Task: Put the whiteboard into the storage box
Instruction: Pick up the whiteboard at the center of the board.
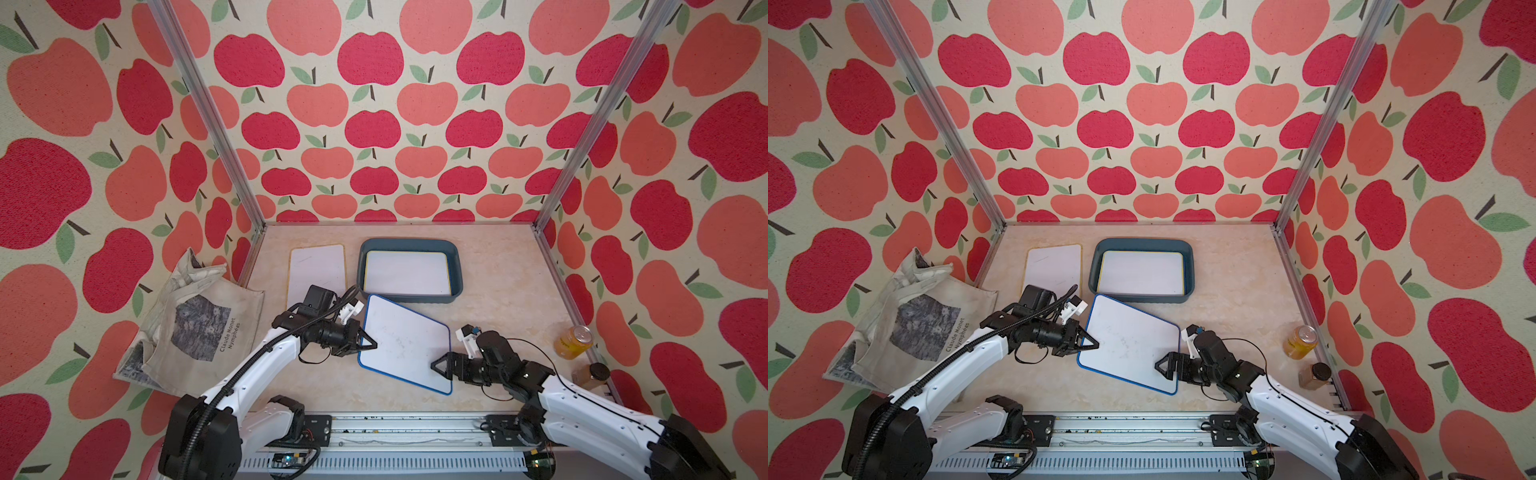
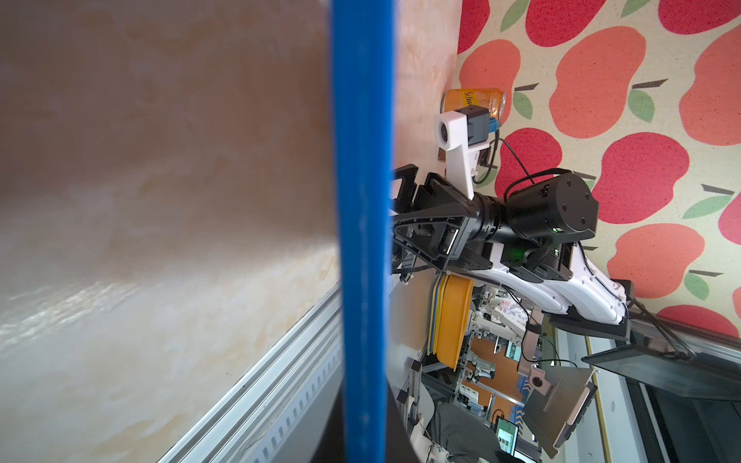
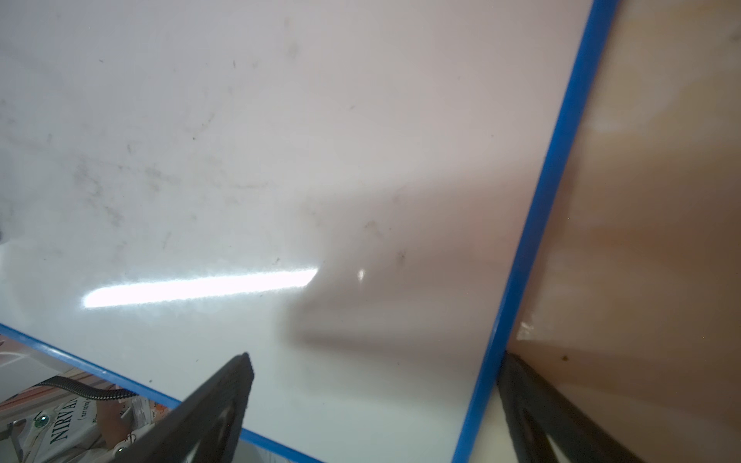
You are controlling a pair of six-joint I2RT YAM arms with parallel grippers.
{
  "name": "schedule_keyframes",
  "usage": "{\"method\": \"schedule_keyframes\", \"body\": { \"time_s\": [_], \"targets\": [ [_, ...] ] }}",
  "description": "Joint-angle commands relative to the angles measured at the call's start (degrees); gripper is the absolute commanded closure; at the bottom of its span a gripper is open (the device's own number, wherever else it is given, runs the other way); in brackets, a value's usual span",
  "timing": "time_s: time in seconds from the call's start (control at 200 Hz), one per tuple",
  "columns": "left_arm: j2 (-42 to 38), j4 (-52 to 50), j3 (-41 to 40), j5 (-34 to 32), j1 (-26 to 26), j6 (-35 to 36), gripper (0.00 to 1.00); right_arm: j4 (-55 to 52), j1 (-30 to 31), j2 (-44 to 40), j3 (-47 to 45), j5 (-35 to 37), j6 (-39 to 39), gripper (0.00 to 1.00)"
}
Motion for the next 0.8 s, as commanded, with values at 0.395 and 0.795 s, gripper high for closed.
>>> {"method": "schedule_keyframes", "body": {
  "time_s": [0.395,0.795],
  "targets": [
    [-6.7,-5.7,0.5,-4.2,0.0,0.1,0.99,-13.0,-0.8,-8.9,4.9,3.8,-0.3,0.01],
    [-7.3,-16.5,7.8,-9.4,0.1,2.6,1.0,-22.3,-2.4,-10.9,10.8,7.8,-3.4,0.01]
  ]
}}
